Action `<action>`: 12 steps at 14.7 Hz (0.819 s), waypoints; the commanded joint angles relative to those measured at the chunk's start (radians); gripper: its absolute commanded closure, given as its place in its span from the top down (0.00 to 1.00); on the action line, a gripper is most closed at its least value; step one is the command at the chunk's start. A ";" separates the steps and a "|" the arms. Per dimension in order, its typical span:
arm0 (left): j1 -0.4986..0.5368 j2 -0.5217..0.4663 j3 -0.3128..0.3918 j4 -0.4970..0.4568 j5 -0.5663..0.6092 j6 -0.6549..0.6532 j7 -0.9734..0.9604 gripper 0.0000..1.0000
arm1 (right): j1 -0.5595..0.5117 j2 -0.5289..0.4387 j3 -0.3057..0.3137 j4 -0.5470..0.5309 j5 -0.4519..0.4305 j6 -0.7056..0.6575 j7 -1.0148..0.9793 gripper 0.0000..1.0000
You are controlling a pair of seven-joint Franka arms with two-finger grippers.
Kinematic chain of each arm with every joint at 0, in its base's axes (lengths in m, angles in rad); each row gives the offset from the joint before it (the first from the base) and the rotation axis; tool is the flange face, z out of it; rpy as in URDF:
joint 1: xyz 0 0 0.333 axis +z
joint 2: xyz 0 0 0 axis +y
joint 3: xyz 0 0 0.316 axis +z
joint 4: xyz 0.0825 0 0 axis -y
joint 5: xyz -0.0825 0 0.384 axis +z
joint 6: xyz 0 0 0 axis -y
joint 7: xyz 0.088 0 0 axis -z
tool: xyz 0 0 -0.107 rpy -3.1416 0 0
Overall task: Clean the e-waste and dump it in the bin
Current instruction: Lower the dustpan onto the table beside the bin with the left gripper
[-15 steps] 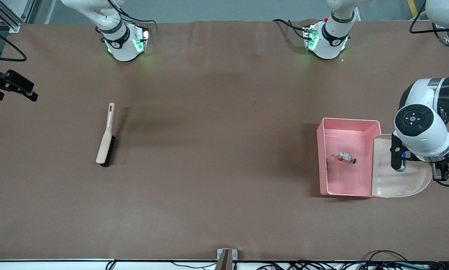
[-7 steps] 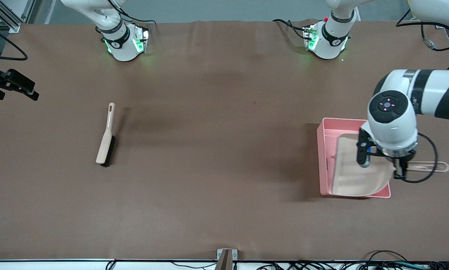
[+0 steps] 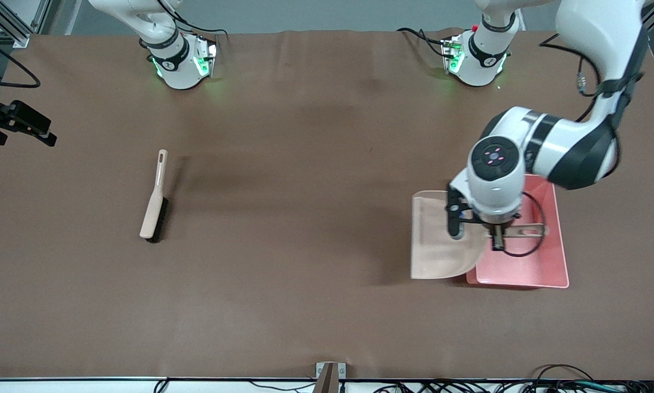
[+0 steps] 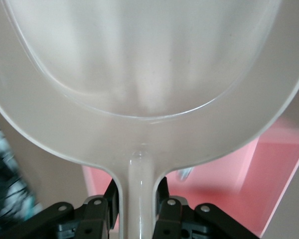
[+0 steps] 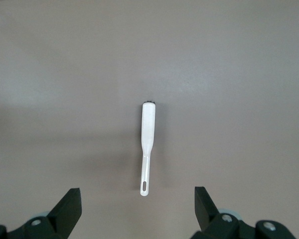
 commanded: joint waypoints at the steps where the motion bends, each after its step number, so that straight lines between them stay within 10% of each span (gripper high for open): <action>1: -0.066 0.063 -0.003 0.027 -0.036 0.026 -0.175 0.00 | 0.008 -0.001 0.001 0.010 -0.013 -0.005 0.005 1.00; 12: -0.185 0.223 0.004 0.006 0.031 0.141 -0.174 0.02 | 0.009 -0.001 0.001 0.010 -0.013 0.000 0.005 1.00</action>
